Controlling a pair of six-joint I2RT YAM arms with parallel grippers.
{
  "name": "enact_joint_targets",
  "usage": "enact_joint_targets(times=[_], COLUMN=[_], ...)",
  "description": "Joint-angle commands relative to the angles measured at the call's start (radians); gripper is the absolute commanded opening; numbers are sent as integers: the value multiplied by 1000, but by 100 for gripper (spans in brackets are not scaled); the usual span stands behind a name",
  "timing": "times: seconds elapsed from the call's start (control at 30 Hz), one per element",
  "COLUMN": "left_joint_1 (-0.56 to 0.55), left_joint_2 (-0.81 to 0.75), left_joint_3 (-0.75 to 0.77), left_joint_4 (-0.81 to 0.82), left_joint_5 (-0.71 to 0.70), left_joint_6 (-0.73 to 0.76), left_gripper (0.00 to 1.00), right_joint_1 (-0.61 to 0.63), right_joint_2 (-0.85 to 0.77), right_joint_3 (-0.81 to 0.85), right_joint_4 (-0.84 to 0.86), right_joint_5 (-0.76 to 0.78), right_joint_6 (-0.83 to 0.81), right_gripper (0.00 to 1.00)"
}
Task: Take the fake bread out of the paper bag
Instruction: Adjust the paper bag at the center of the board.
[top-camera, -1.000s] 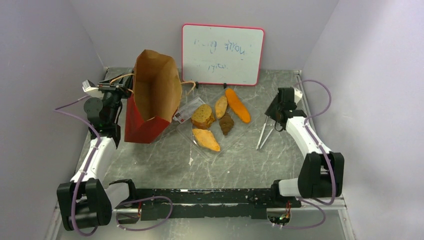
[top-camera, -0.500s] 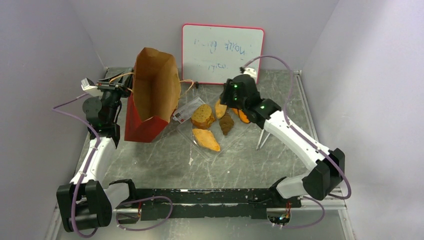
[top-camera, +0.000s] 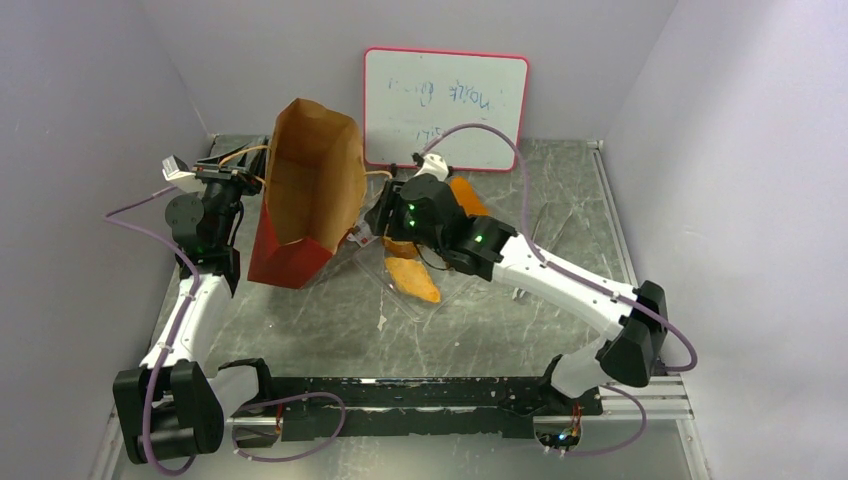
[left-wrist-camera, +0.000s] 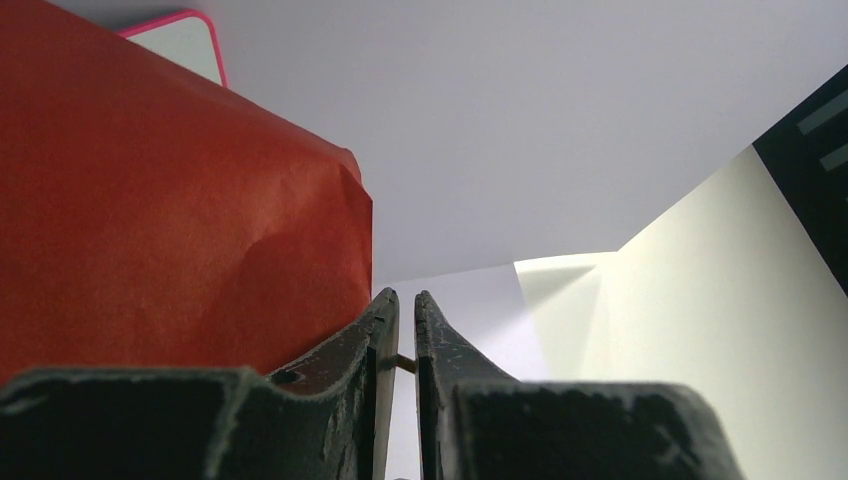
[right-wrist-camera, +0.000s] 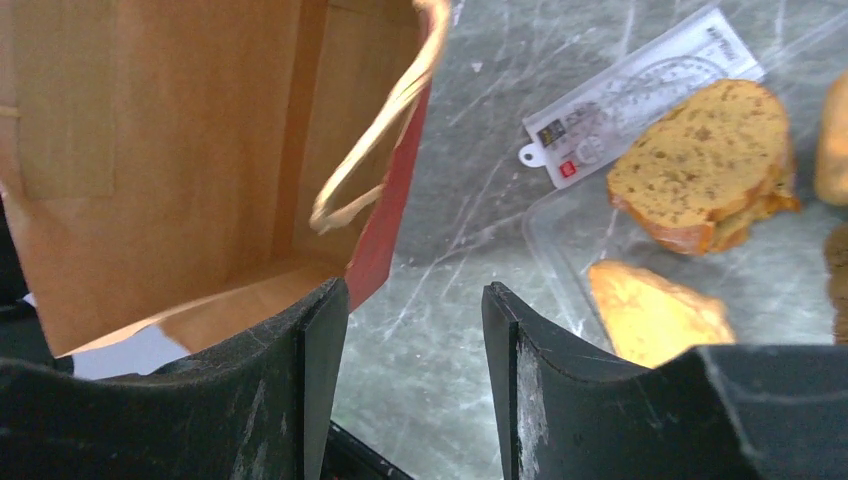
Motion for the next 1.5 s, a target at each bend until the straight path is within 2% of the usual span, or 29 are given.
enact_joint_targets(times=[0.0, 0.77, 0.87, 1.07, 1.13, 1.23, 1.43, 1.47], left_joint_1=[2, 2, 1, 1, 2, 4, 12, 12], left_joint_2=[-12, -20, -24, -28, -31, -48, -87, -94], left_joint_3=[-6, -11, -14, -19, -21, -18, 59, 75], left_joint_4=[47, 69, 70, 58, 40, -17, -296, -352], left_joint_5=[22, 46, 47, 52, 52, 48, 43, 37], left_joint_6=[11, -12, -14, 1, 16, 57, 244, 282], left_gripper=[7, 7, 7, 7, 11, 27, 48, 55], right_joint_1=[50, 65, 54, 42, 38, 32, 16, 13], right_joint_2=[37, 278, 310, 342, 343, 341, 329, 327], right_joint_3=[66, 257, 270, 281, 284, 289, 309, 317], right_joint_4=[35, 4, 2, 8, 7, 8, 7, 4], right_joint_5=[36, 39, 30, 27, 34, 39, 44, 46], right_joint_6=[30, 6, 4, -3, -5, -10, -30, -33], right_gripper=[52, 51, 43, 16, 8, 1, 0, 0])
